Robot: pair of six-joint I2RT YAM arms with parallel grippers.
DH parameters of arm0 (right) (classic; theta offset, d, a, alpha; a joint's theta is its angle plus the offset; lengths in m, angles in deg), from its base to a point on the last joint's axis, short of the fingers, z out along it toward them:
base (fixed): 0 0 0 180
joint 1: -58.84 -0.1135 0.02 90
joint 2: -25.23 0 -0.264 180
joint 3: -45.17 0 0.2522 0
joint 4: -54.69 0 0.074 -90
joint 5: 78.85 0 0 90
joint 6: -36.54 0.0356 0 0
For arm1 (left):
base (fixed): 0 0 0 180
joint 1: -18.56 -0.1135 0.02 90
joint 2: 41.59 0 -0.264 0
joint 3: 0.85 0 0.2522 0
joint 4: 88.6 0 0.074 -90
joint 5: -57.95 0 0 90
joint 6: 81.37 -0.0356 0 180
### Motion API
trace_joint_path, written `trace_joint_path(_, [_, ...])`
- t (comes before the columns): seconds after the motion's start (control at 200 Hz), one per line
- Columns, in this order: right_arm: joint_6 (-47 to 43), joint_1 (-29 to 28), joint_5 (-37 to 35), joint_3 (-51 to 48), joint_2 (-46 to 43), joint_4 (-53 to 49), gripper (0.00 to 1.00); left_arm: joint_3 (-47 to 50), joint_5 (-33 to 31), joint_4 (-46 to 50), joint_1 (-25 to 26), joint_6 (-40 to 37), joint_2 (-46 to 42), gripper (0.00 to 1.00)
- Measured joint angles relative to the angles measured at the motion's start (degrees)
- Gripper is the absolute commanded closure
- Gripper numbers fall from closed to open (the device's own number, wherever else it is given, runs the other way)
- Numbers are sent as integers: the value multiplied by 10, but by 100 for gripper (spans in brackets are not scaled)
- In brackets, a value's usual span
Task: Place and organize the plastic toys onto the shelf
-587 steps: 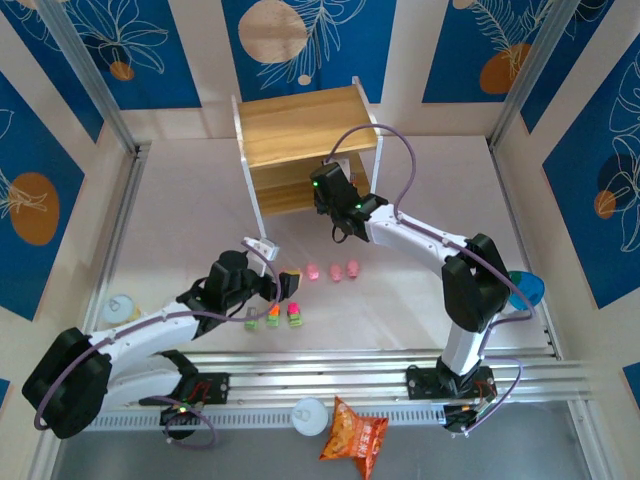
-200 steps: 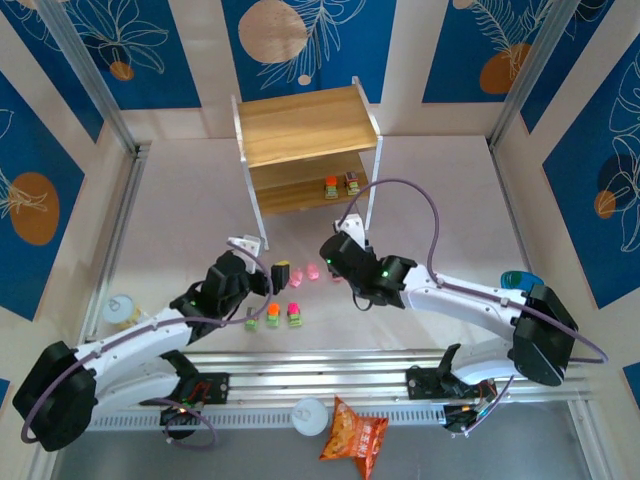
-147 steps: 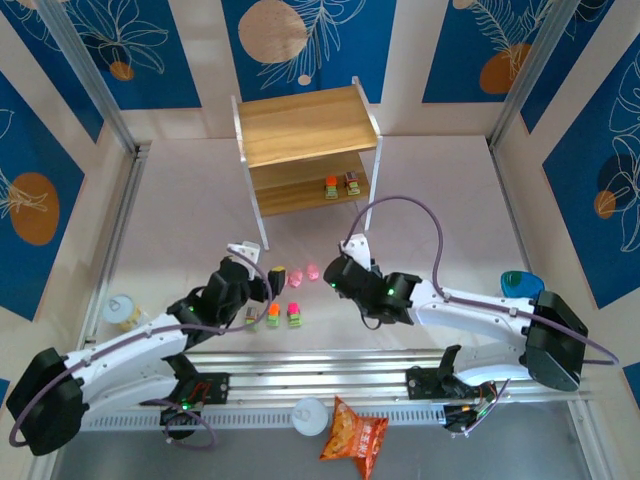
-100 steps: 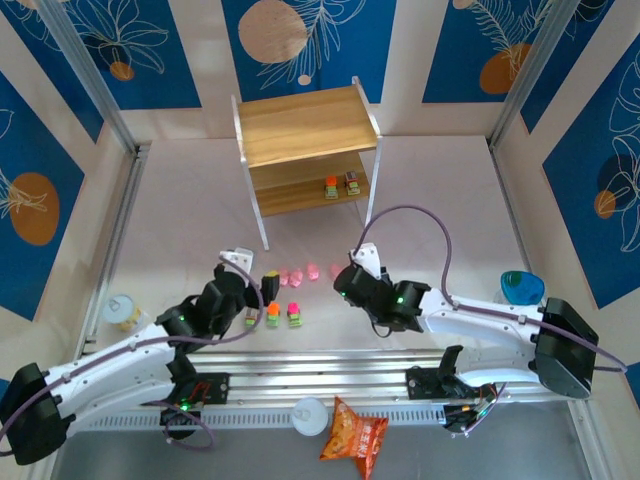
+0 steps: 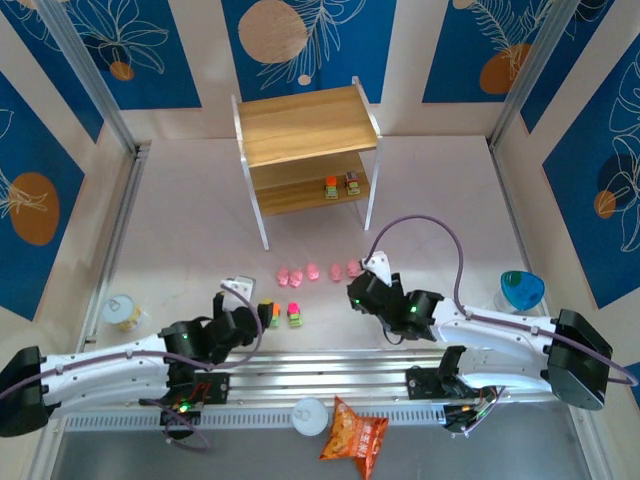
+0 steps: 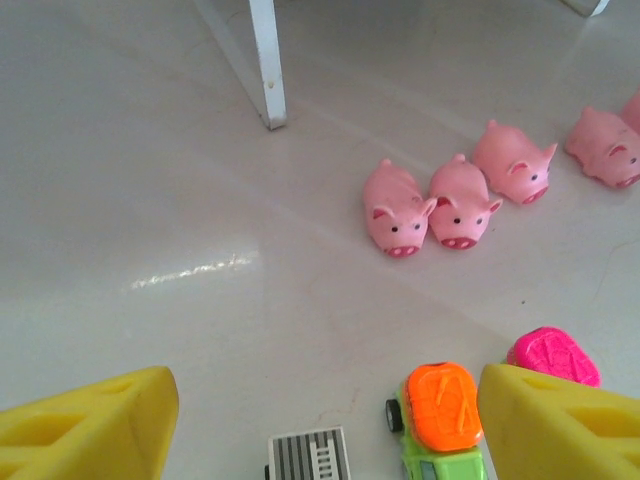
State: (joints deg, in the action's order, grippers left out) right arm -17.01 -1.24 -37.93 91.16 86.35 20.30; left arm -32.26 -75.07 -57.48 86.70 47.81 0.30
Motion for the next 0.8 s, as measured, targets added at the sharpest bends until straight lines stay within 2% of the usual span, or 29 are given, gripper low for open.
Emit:
trace_joint_path(0.155, [-10,1,16,0,-10,0,29,0,-25,23,25,46,21,27])
trace_joint_path(0.425, [-21,1,29,-7,-12,7,34,3,-29,47,30,106,29,34])
trace_joint_path(0.795, [-25,1,31,-8,-14,10,40,29,16,62,30,150,24,39])
